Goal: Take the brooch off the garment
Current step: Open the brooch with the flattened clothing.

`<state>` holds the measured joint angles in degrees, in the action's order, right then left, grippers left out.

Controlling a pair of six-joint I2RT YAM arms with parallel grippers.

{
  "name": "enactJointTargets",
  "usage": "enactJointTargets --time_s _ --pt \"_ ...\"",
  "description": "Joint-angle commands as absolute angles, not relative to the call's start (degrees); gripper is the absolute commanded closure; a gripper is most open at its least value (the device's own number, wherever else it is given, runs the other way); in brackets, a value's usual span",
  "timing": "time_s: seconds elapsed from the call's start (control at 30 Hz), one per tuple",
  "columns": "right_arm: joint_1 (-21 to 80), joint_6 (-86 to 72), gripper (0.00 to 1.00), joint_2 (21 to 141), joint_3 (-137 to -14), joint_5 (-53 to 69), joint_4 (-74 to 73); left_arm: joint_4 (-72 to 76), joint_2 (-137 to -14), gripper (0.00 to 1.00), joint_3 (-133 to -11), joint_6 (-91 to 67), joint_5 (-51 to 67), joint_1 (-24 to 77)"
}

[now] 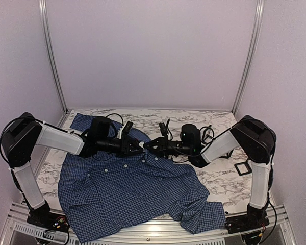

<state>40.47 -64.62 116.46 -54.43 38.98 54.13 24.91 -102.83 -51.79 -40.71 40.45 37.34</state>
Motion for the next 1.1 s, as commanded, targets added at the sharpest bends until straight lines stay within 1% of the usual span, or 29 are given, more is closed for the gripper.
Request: enactJointTargets --time_s 0.0,0.43,0.7,0.87,1.07 --pt "40.2 -62.4 0.84 115.6 -55.3 39.1 51.8 23.7 -102.8 1.0 -53.6 -39.3 39.8 37.4" --pt "40.2 -60.7 0.83 114.6 -54.5 39.3 50.8 23.1 -103.0 1.0 -53.6 -39.6 38.9 37.3" --pt "40.2 -57.9 0.81 112.9 -54.3 39.0 47.4 23.1 -103.0 1.0 -53.5 -39.7 38.7 37.1" --pt "40.2 -56.6 0.78 112.5 -54.8 38.6 45.6 23.0 -102.9 1.0 -53.5 -39.6 38.8 37.0" --pt "40.2 -52.5 0.69 110.8 -55.6 36.9 40.3 22.2 -102.5 1.0 -53.5 -39.2 38.8 36.9"
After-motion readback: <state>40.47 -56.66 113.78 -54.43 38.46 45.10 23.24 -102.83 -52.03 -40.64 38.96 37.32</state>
